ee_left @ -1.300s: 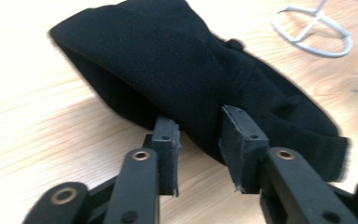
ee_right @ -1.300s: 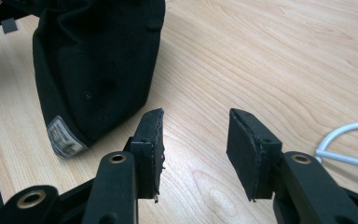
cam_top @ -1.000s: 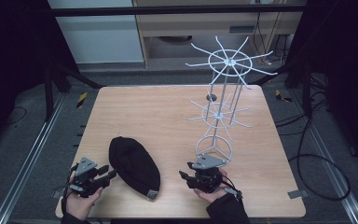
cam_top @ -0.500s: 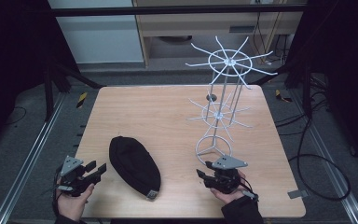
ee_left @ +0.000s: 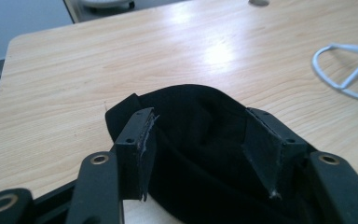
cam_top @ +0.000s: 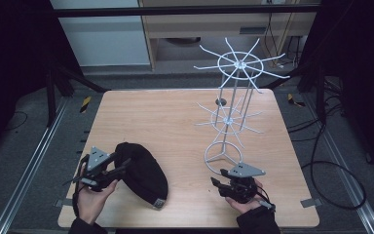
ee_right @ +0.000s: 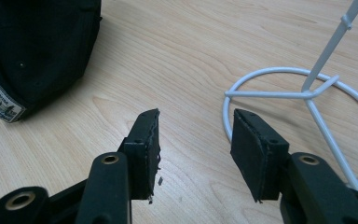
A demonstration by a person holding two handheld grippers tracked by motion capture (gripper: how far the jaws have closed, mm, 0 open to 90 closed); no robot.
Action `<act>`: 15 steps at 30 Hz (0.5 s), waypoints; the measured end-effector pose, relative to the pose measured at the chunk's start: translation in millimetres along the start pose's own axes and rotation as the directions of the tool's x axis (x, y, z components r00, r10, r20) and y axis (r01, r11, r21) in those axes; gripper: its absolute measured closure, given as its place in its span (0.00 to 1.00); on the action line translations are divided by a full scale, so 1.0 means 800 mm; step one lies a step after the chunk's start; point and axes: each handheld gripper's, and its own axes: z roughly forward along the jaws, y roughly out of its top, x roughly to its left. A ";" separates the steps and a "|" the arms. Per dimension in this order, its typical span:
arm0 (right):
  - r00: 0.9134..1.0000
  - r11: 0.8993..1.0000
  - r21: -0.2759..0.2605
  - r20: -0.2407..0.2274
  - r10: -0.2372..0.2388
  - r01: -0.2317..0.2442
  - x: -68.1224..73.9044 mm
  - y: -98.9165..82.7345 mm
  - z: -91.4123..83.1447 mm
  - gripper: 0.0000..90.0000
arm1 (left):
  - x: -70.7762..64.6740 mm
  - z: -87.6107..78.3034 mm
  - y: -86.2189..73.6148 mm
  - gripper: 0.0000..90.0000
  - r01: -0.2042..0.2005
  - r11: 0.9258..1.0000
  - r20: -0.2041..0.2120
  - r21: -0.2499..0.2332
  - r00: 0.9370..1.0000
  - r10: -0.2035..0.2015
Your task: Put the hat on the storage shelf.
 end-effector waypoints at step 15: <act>1.000 1.000 0.023 -0.009 -0.015 0.015 0.003 -0.001 0.006 0.58 | 0.020 0.040 -0.020 0.97 0.048 0.989 -0.042 0.142 0.998 -0.043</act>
